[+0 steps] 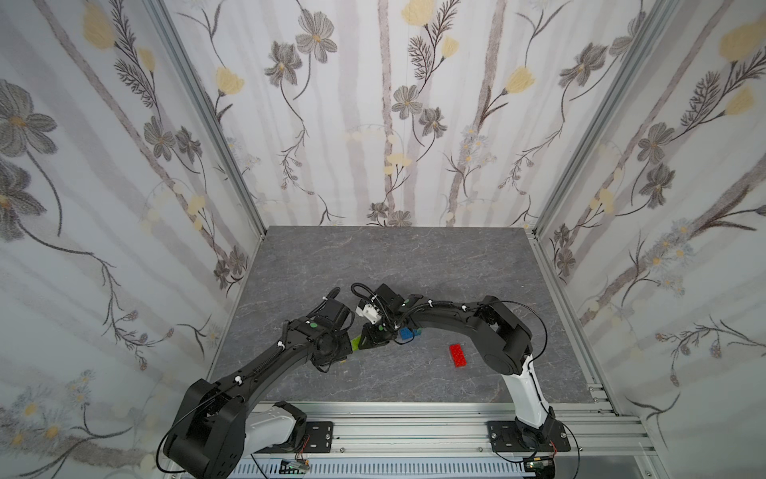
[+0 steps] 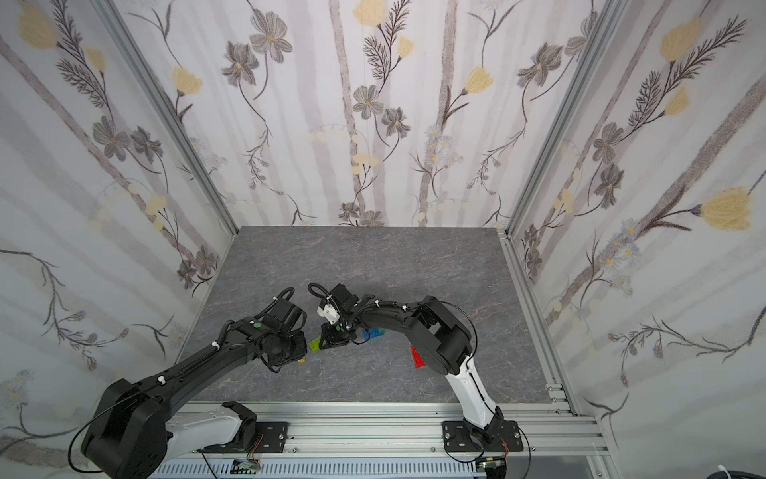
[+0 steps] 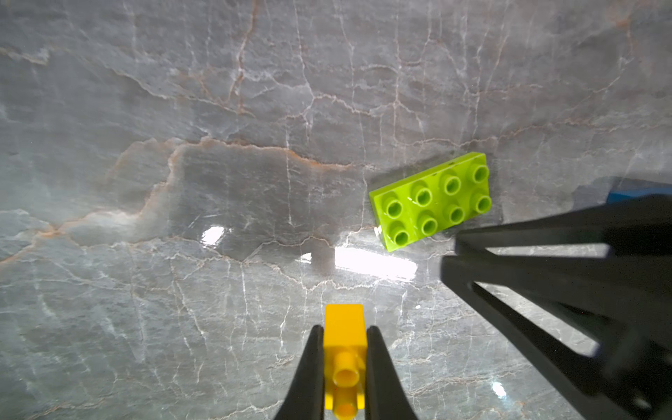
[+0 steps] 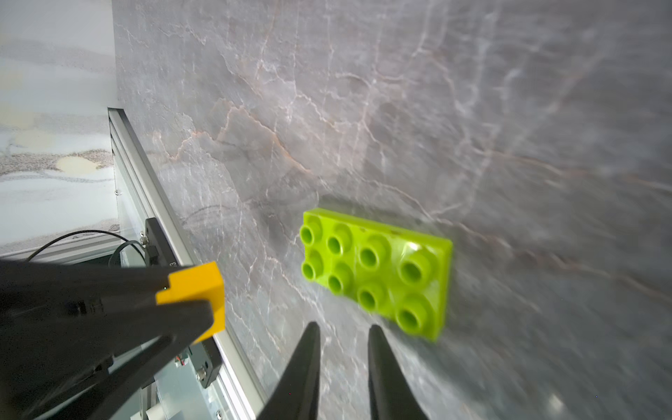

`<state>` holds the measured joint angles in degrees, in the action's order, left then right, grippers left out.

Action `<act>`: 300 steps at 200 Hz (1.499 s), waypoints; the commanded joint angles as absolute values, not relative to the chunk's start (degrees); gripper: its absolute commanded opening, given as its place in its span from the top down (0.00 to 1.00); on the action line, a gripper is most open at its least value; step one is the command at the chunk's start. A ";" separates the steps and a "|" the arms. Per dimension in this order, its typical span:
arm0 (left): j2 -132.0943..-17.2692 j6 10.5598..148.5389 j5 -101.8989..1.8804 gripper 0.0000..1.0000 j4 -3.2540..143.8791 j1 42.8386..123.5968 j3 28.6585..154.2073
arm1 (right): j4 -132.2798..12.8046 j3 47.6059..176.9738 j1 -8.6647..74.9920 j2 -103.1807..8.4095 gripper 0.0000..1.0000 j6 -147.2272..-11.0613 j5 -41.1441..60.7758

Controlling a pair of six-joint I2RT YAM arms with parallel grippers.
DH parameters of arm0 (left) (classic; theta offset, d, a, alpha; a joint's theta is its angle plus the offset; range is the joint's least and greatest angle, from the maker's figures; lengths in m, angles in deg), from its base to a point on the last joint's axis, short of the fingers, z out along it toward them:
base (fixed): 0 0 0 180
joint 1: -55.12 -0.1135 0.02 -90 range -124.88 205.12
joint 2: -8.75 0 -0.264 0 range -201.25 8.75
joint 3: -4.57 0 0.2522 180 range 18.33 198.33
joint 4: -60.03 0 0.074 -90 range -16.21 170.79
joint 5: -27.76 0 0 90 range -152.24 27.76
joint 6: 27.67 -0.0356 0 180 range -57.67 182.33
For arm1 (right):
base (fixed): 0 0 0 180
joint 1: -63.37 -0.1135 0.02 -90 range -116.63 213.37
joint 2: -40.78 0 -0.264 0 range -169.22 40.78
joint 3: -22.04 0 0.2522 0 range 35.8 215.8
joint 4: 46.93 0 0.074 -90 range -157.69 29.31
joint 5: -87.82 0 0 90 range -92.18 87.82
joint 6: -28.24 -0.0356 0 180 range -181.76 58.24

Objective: Assemble the number 5 with lego
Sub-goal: Adjust the lego brick at the center of the board, then assemble the lego brick with the lego brick.

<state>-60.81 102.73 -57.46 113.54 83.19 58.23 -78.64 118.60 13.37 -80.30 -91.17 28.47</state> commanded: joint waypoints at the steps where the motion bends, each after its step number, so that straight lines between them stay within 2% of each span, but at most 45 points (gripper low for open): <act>1: -62.37 104.00 -57.33 1.00 112.82 83.18 59.66 | -78.34 115.45 14.59 -75.57 0.75 -91.73 26.37; 55: -68.28 107.19 -56.97 1.00 111.11 83.37 62.92 | -78.45 105.39 18.51 -64.77 0.74 -91.93 24.05; 106: -74.48 110.26 -59.54 1.00 112.34 83.77 67.18 | -78.46 99.57 19.98 -58.98 0.74 -91.86 22.55; 300: -81.97 115.24 -62.40 1.00 113.74 84.74 69.68 | -78.35 96.00 22.47 -55.39 0.74 -91.60 21.90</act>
<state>-81.27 114.23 -60.06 111.60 84.44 69.62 -78.64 96.33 22.46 -55.66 -91.10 23.12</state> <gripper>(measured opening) 0.151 0.263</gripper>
